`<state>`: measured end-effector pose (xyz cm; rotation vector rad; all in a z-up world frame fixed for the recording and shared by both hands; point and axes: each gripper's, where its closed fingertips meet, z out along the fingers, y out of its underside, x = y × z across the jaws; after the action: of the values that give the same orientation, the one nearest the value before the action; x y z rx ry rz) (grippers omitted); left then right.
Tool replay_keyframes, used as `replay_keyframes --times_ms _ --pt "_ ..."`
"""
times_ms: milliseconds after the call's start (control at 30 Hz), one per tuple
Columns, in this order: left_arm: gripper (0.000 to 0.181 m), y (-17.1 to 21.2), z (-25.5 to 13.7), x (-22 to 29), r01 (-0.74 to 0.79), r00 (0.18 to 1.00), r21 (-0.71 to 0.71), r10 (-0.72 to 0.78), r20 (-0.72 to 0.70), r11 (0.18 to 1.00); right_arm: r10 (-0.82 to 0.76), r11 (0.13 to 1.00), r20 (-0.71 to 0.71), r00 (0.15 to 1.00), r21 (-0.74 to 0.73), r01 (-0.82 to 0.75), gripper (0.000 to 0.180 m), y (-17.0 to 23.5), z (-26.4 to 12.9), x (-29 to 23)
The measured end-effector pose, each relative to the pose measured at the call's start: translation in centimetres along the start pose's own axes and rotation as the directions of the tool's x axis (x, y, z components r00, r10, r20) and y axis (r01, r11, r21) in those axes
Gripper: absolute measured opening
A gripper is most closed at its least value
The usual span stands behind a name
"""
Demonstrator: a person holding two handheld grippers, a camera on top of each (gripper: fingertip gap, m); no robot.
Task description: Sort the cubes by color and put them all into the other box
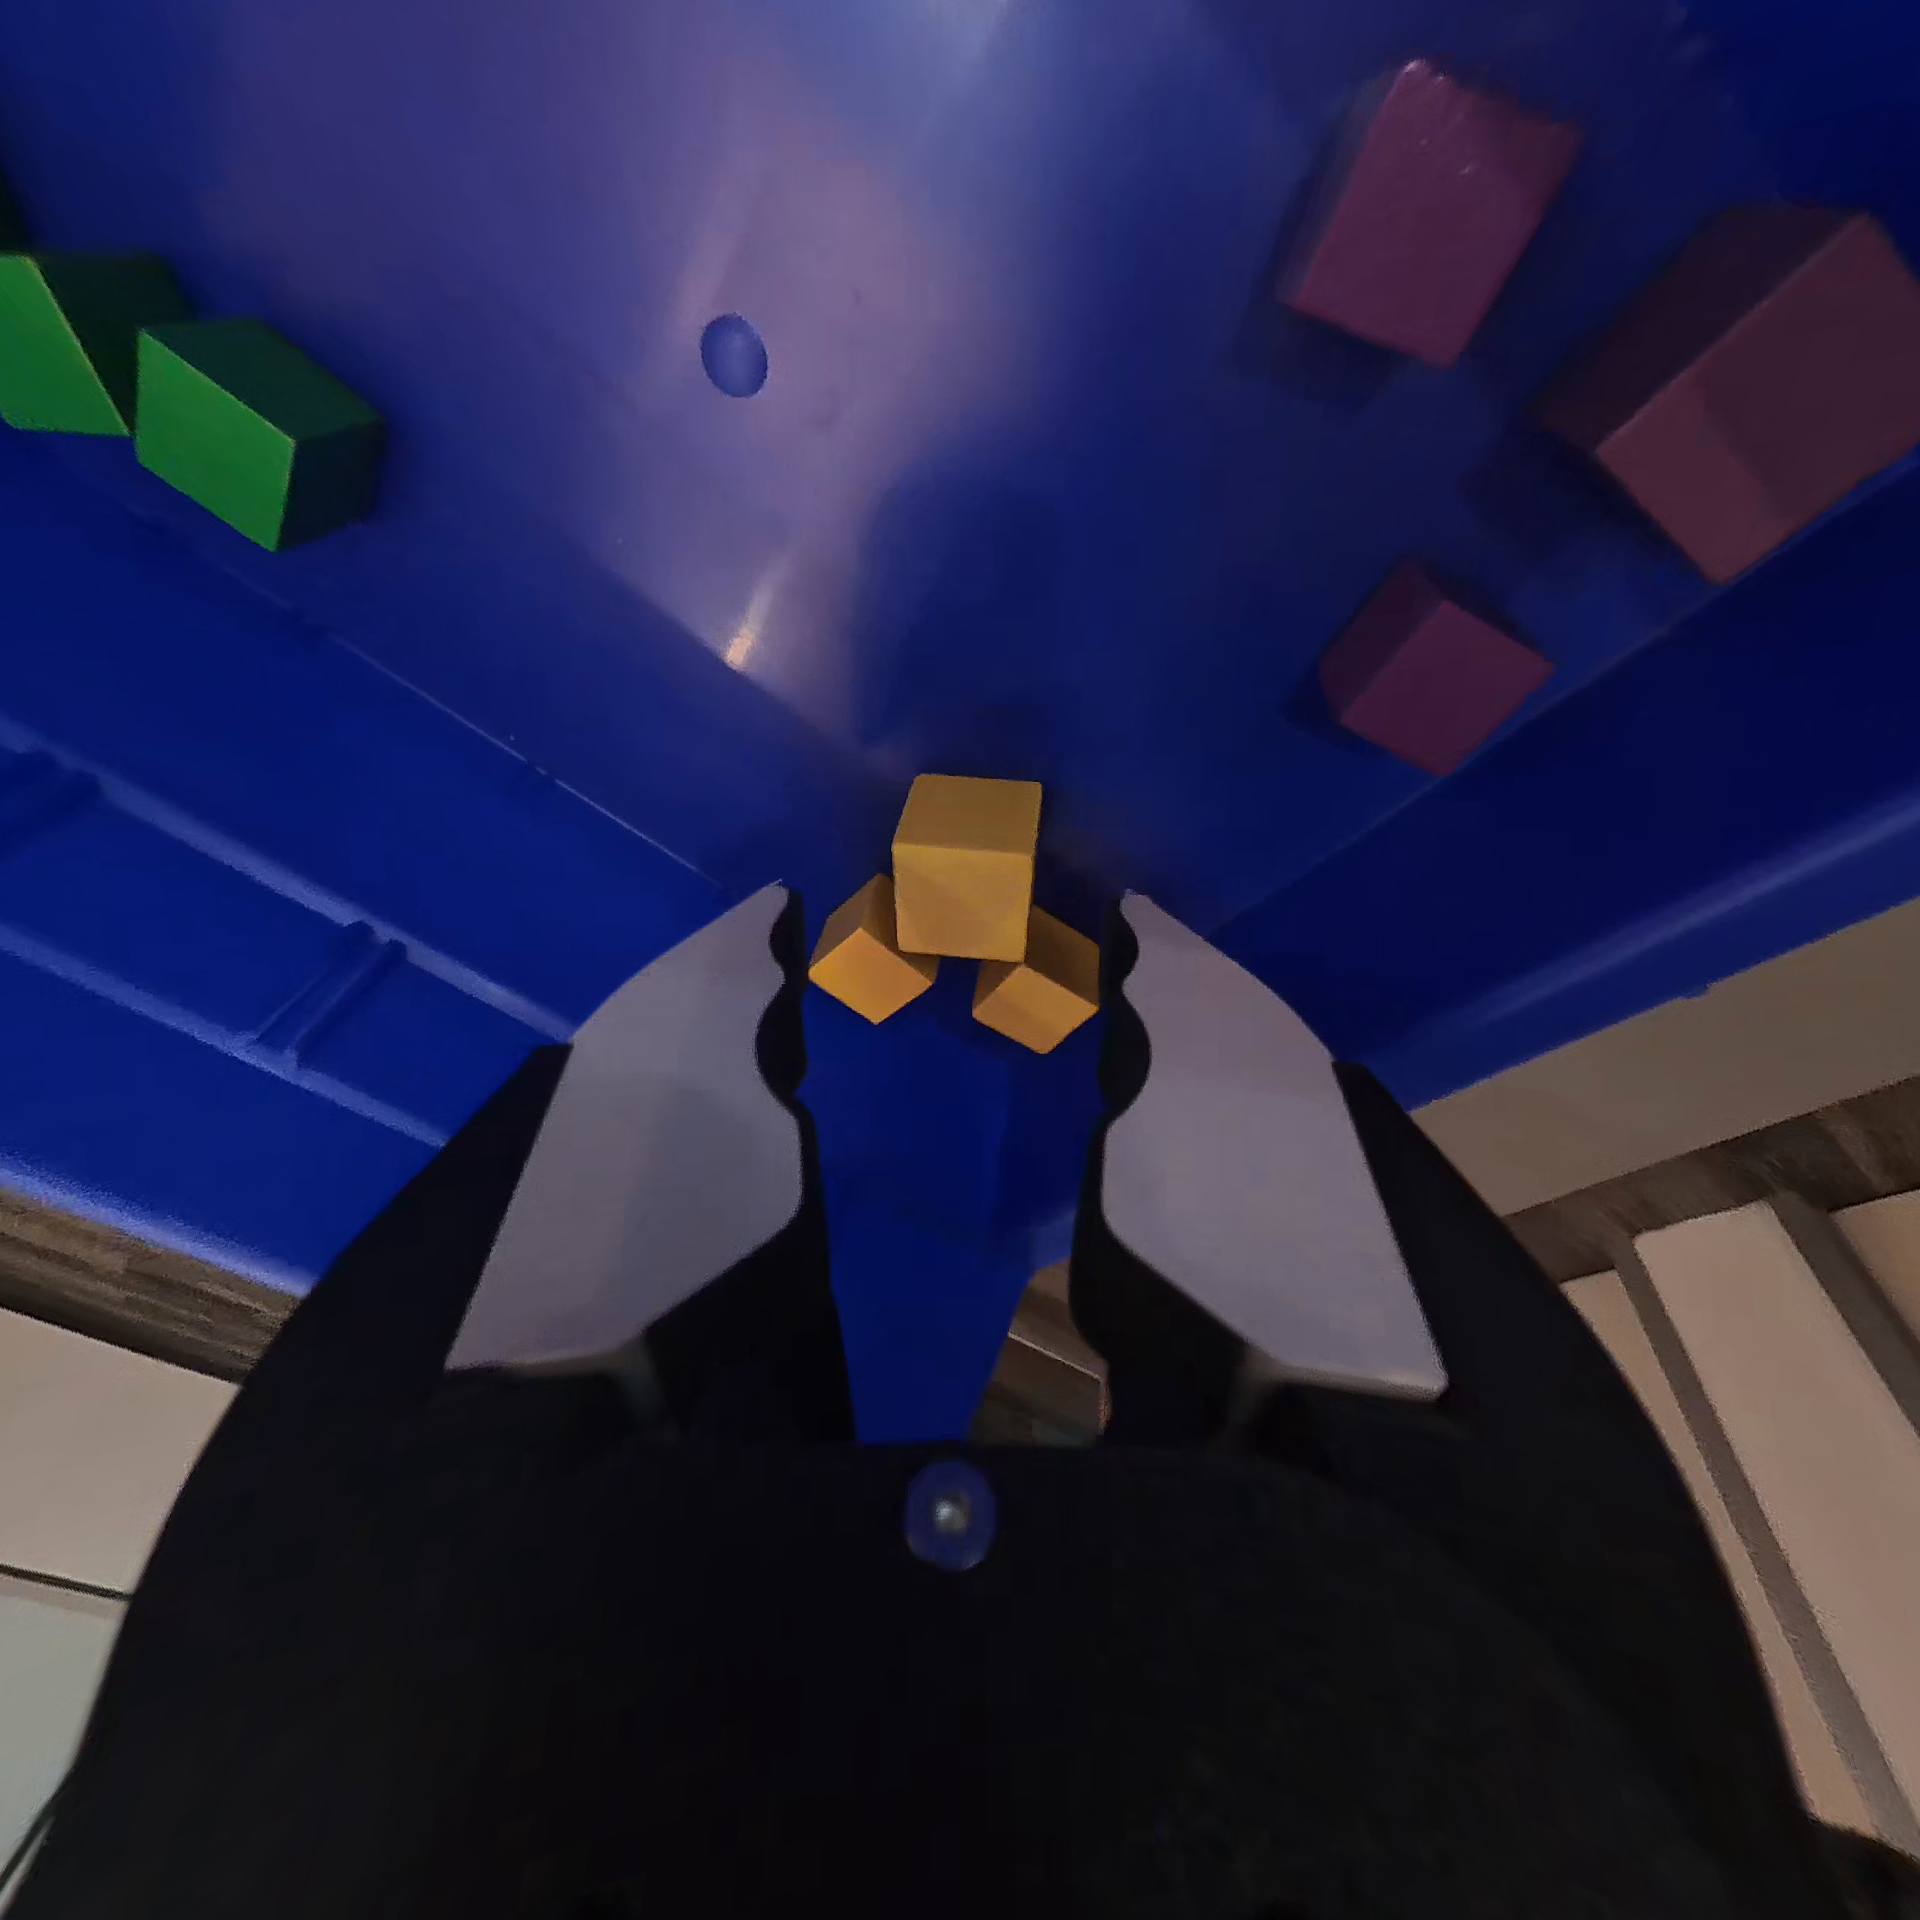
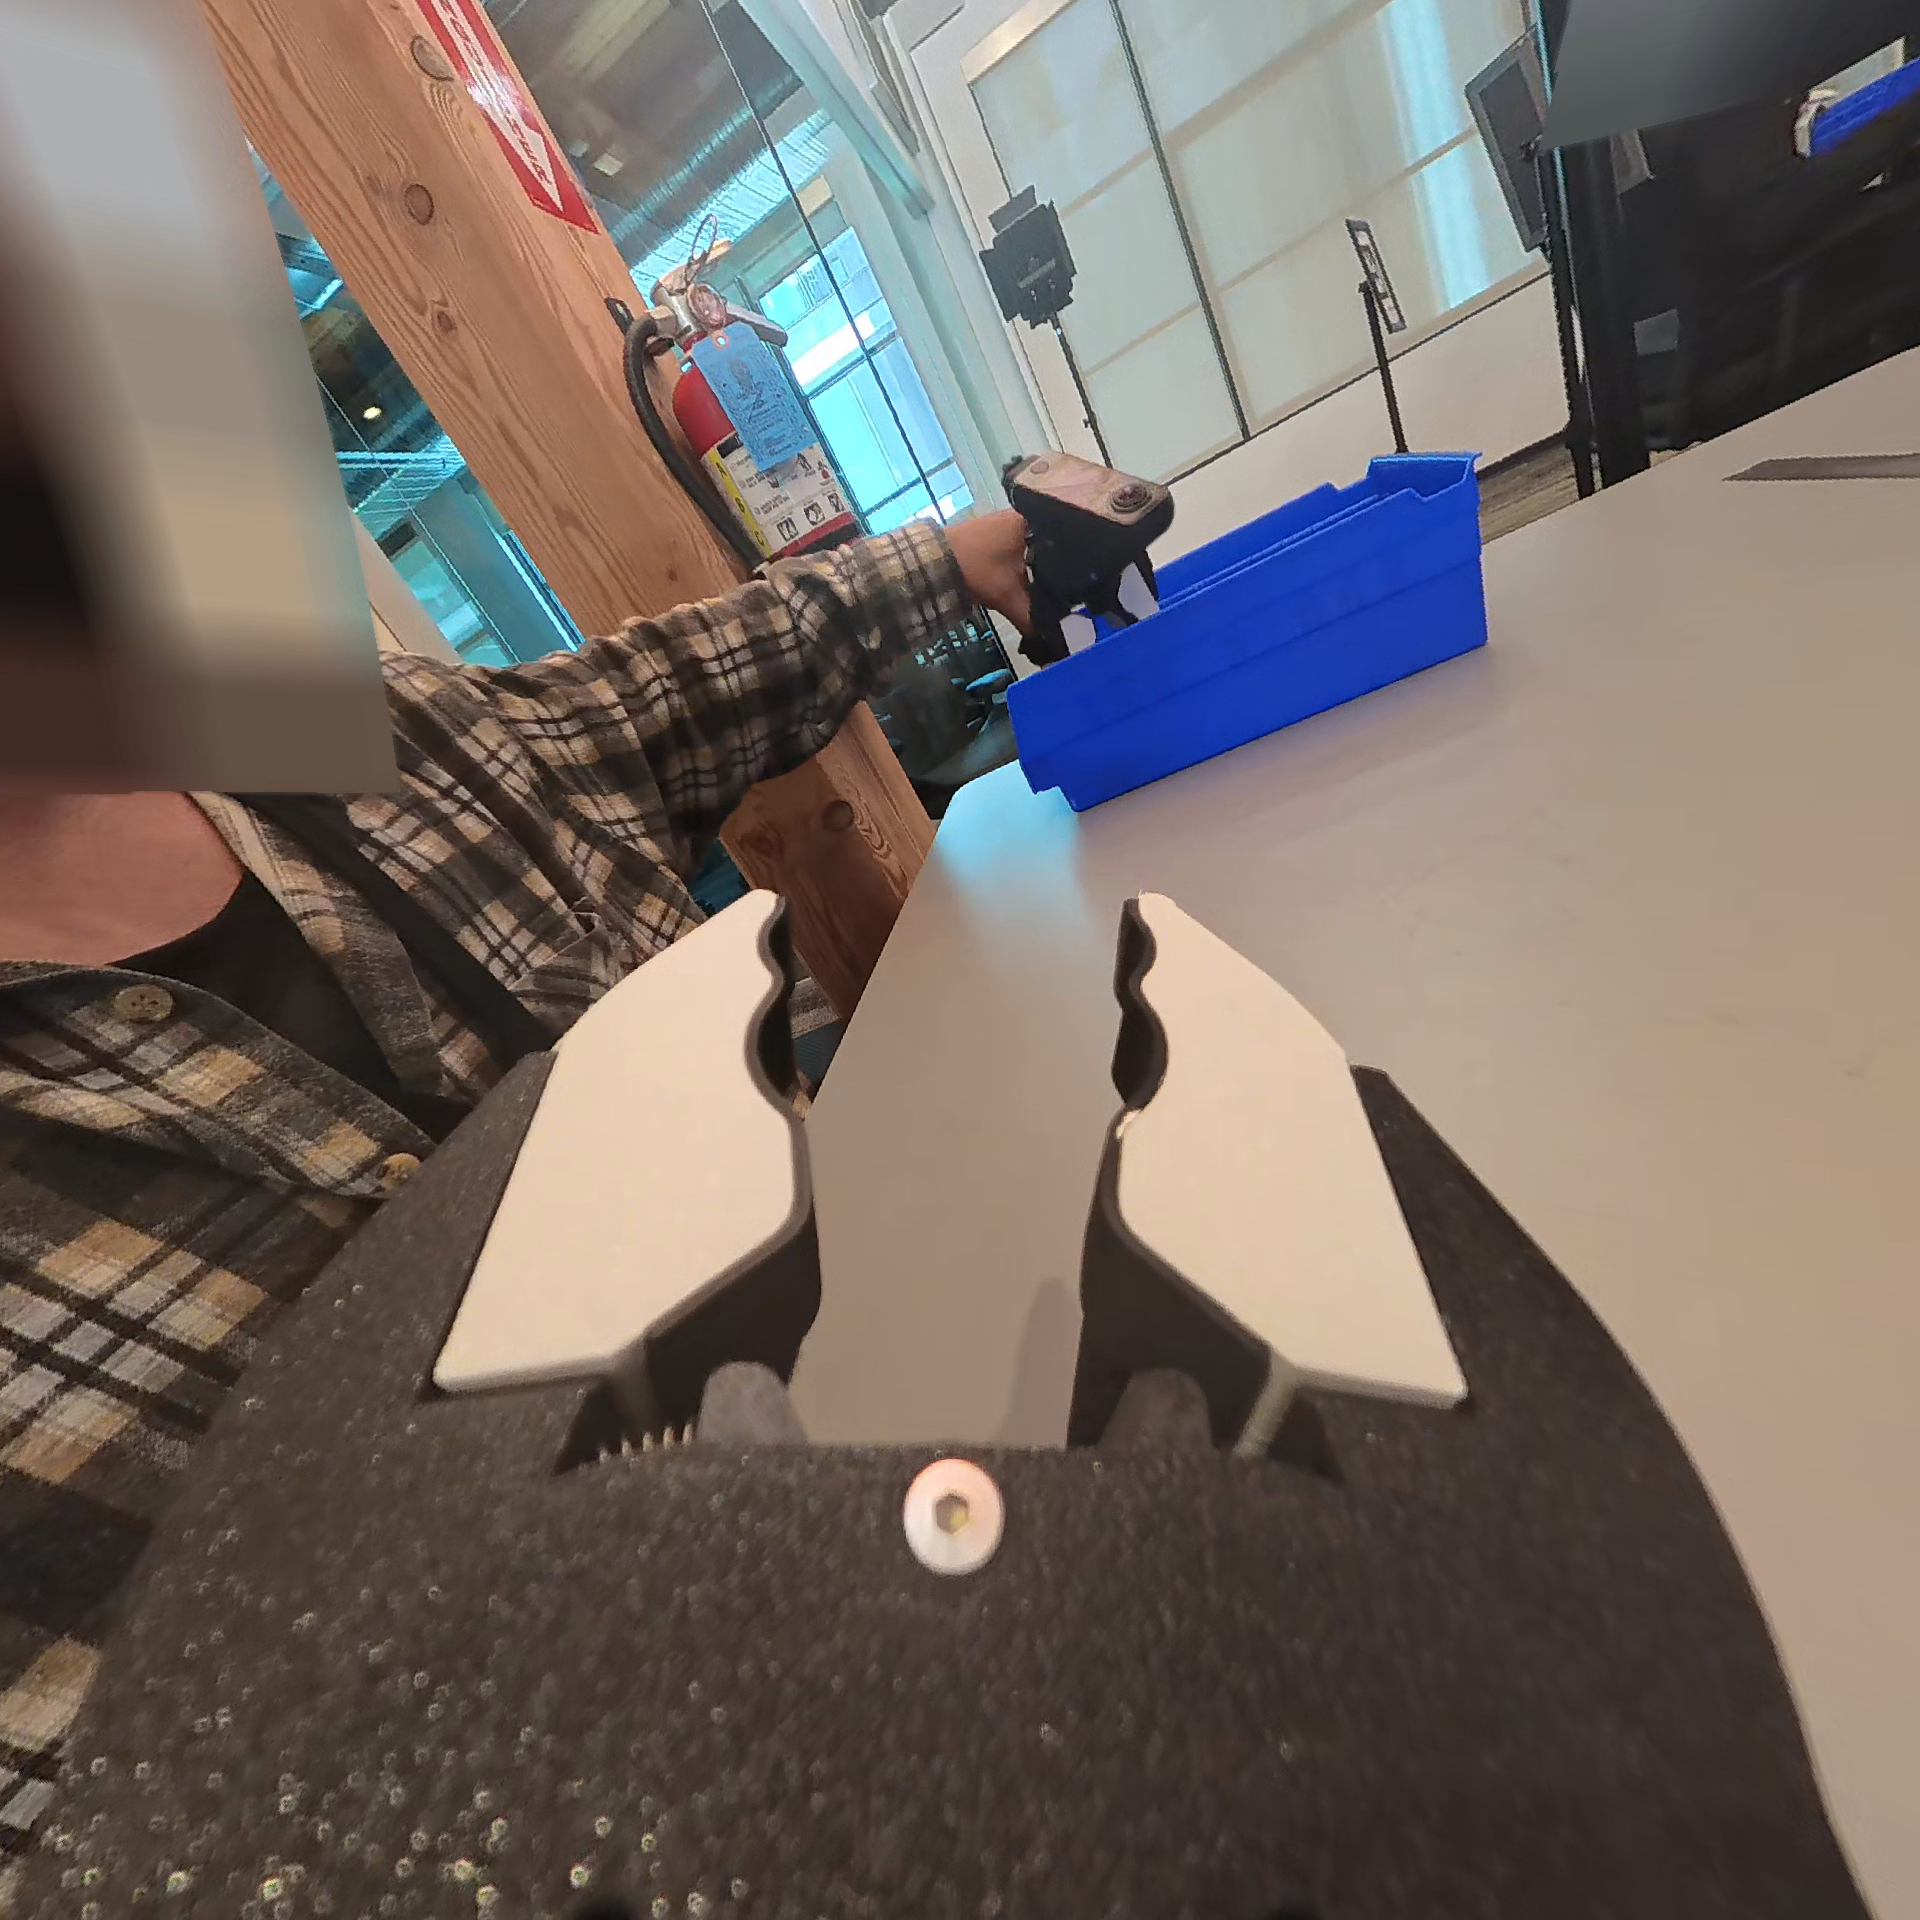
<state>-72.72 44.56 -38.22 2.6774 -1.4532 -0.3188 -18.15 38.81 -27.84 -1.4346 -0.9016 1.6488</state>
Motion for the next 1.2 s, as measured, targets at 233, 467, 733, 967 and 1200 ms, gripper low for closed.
replay_keyframes --times_ms 233,467,733,967,1200 --pt "0.041 0.2 1.8 0.6 0.017 0.998 -0.038 -0.019 -0.056 0.999 0.003 1.000 -0.003 1.000 -0.004 -0.003 0.059 0.1 -0.1 0.1" --pt "0.029 -1.0 -2.2 -2.3 0.117 0.992 0.145 -0.124 0.039 0.982 0.002 1.000 -0.028 1.000 0.022 -0.001 0.058 -0.4 -0.5 0.4" --pt "0.028 -15.5 -23.6 0.7 -0.143 0.950 0.875 -0.184 0.253 0.463 0.153 0.976 -0.093 0.984 0.168 -0.136 0.054 -5.1 -0.8 0.9" --pt "0.028 -29.4 -32.2 15.3 -0.362 0.932 0.930 -0.023 0.361 -0.061 0.322 0.942 -0.052 0.945 0.111 -0.315 0.058 -8.4 2.5 -0.5" --pt "0.028 -37.9 -29.9 24.2 -0.332 0.908 0.908 0.173 0.381 -0.257 0.496 0.868 -0.054 0.867 0.038 -0.494 0.060 -8.5 3.6 -0.6"
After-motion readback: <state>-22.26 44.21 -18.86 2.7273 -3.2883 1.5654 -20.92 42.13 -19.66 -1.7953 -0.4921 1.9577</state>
